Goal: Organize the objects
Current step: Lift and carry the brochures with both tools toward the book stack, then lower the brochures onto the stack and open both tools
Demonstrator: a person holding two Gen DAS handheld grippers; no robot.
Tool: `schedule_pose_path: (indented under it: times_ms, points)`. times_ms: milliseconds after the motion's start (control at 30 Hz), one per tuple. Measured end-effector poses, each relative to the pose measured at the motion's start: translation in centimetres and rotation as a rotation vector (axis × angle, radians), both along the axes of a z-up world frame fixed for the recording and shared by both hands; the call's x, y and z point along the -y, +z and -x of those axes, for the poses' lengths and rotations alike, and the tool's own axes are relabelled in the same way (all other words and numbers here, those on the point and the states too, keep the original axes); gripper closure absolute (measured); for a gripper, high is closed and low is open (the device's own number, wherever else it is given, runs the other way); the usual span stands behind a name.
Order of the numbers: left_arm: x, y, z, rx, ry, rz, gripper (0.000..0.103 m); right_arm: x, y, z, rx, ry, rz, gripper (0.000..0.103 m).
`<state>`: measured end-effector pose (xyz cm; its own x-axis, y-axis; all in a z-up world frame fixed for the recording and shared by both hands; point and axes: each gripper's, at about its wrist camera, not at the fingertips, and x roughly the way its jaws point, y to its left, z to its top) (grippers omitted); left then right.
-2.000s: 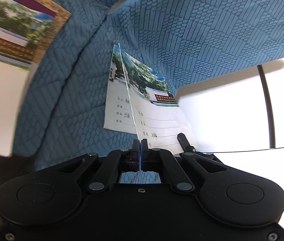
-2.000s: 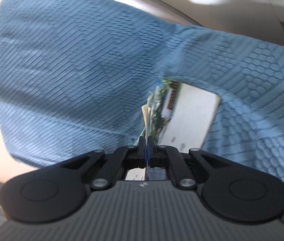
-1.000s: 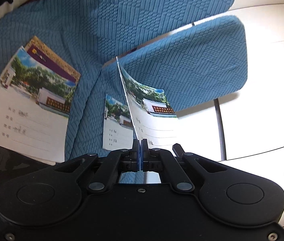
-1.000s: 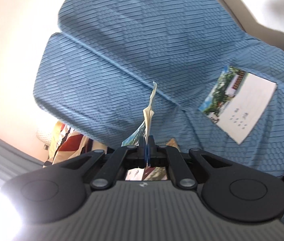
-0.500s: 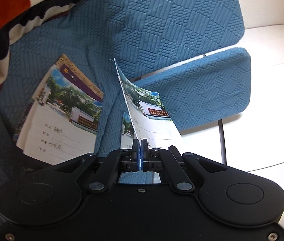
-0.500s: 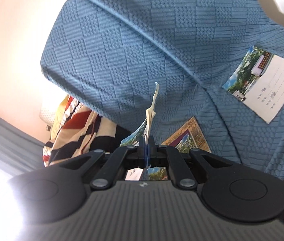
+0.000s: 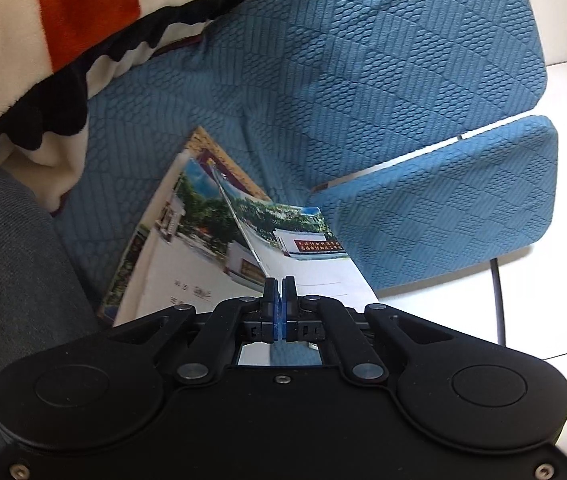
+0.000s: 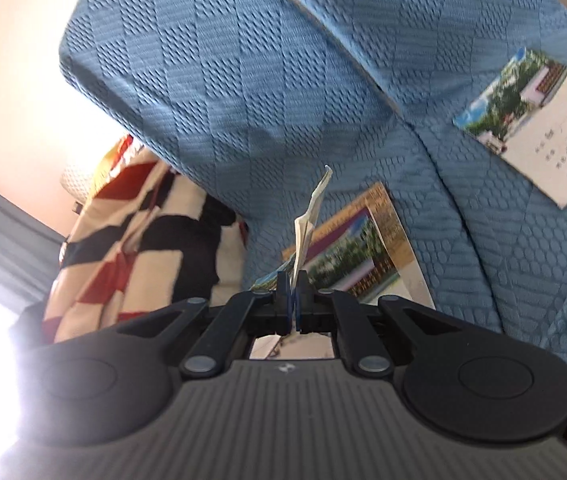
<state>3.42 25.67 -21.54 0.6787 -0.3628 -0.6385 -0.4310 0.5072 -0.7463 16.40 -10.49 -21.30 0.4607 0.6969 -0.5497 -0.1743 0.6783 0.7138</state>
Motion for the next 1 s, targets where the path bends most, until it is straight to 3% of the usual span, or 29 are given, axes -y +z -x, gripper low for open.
schedule_pose_path:
  times_ms: [533,600,633,700,767,900,1000]
  points:
    - [-0.1,-2.5,0.9,-0.096,0.001,-0.076,0.103,-1.2,-3.8,1.1,-0.054,0.073,0.068,0.092]
    - [0.0,-2.6,1.0,-0.103,-0.004,-0.091,0.099,-1.2,-3.9,1.1,-0.074,0.085,0.084,0.082]
    - [0.0,-2.6,1.0,-0.106,-0.012,-0.089,0.091,-1.2,-3.9,1.0,-0.086,0.096,0.1,0.077]
    - [-0.1,-2.7,1.1,-0.112,-0.026,-0.082,0.085,-1.1,-3.8,1.1,-0.102,0.119,0.121,0.054]
    - [0.2,-2.5,1.1,-0.117,-0.04,-0.11,0.084,-0.5,-3.7,1.4,-0.117,0.129,0.124,0.045]
    - [1.1,-2.2,1.0,-0.131,-0.063,-0.176,0.063,0.6,-3.1,1.9,-0.13,0.143,0.192,0.042]
    - [1.9,-1.9,0.5,-0.136,-0.086,-0.245,0.063,1.5,-2.5,1.9,-0.063,0.137,0.255,0.042]
